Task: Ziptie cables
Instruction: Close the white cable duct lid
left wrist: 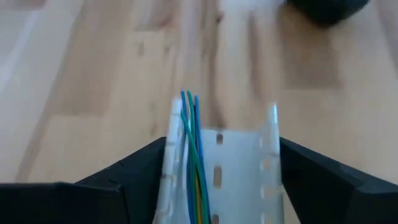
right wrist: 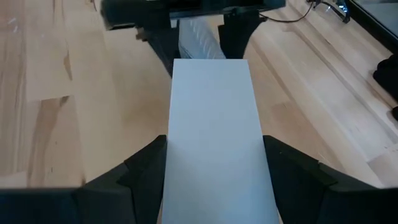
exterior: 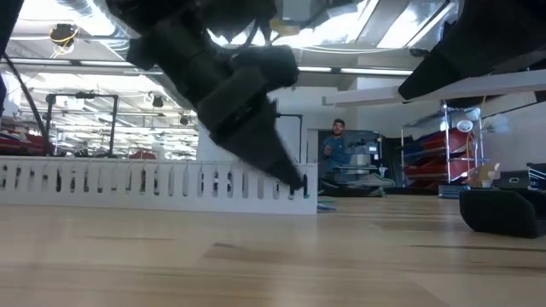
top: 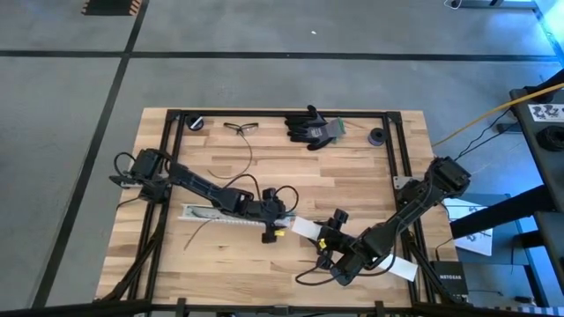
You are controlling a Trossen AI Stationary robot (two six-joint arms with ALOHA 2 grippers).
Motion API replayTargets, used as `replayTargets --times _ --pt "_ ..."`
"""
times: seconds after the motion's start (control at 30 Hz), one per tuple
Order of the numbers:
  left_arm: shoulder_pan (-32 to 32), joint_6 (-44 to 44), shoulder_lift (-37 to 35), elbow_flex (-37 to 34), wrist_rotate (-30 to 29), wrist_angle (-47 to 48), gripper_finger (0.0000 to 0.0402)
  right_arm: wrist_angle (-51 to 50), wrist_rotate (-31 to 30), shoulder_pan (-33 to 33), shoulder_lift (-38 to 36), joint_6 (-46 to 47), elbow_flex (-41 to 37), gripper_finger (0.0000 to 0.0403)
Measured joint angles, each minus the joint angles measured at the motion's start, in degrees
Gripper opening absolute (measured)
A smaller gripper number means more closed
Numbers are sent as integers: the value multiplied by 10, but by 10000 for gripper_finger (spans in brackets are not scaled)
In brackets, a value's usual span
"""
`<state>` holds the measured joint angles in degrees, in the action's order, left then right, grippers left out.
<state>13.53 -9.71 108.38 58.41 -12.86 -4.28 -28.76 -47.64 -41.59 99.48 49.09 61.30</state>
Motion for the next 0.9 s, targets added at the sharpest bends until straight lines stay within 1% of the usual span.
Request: replayTargets --times 0.13,0.23,0.43,0.67,0.77,0.9 --pt "6 12 21 0 0 -45 256 8 1 4 0 -10 -6 218" --pt "8 21 25 0 0 -58 248 7 9 9 1 -14 -18 218" --pt "14 26 31 0 0 -61 238 33 58 32 1 -35 -46 218" --pt "14 31 31 0 0 -60 237 95 141 76 1 -132 -48 218" --pt "14 35 31 0 0 -59 237 91 157 88 1 -151 -48 218" --pt "14 39 31 0 0 -58 237 84 159 90 1 -153 -48 218"
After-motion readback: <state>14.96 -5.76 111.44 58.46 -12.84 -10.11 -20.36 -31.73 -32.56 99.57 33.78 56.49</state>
